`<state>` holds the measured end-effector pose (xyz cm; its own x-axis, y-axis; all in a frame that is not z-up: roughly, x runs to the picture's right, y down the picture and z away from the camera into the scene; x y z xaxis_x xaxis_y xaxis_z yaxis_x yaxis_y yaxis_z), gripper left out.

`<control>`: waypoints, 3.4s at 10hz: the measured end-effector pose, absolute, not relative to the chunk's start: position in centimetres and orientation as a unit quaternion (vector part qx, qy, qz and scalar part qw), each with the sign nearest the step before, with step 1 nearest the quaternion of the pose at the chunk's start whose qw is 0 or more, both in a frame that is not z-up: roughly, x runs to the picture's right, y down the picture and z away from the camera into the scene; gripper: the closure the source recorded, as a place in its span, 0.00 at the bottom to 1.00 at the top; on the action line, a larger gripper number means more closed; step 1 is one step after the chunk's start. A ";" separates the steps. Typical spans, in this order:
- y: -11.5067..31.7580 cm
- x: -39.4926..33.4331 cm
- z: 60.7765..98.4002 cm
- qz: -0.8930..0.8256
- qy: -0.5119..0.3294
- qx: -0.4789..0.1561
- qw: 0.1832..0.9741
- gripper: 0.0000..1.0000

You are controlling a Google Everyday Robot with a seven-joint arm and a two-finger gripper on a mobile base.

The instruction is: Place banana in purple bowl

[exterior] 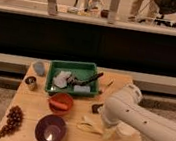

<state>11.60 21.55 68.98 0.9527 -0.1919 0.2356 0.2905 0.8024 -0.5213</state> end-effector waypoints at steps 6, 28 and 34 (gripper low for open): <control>23.3 10.5 70.3 -0.120 -0.105 -0.288 0.944 0.20; 26.8 10.9 76.7 -0.038 -0.137 -0.296 0.945 0.20; 27.4 11.1 78.1 -0.038 -0.141 -0.312 0.939 0.20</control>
